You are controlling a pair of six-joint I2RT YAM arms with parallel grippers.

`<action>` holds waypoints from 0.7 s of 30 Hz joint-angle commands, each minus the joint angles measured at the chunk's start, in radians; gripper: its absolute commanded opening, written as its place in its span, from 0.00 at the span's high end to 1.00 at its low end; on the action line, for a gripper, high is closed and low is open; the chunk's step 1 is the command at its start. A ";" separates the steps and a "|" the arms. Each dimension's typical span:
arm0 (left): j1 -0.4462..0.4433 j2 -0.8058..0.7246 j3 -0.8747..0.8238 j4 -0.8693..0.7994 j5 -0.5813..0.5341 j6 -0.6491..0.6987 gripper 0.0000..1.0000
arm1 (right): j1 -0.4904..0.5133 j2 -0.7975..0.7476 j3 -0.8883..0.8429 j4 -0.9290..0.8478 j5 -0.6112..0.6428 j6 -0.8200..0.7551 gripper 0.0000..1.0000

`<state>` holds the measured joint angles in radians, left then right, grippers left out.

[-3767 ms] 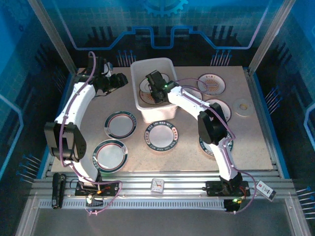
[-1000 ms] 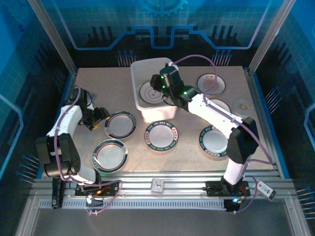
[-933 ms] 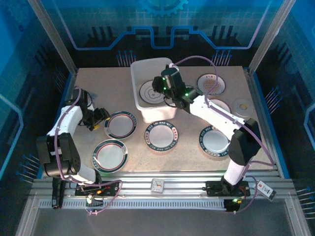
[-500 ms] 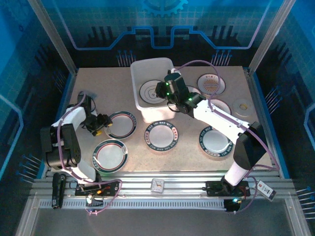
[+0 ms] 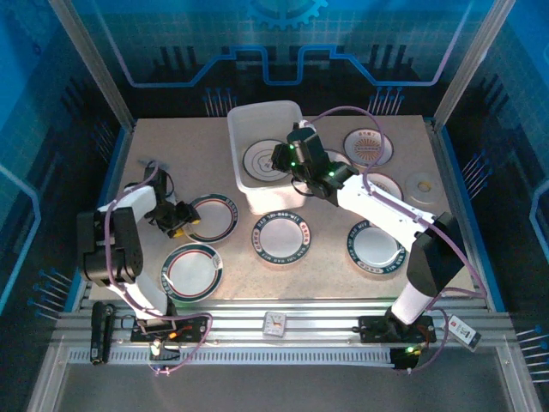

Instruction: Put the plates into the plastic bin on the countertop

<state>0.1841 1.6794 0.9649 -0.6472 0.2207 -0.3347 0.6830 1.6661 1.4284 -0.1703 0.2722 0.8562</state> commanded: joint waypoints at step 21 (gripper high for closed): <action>-0.009 0.017 0.007 -0.029 -0.055 0.029 0.80 | -0.016 0.008 -0.013 0.019 -0.040 0.045 0.87</action>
<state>0.1802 1.7065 0.9668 -0.6483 0.1982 -0.3107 0.6777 1.6722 1.4261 -0.1703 0.2420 0.8867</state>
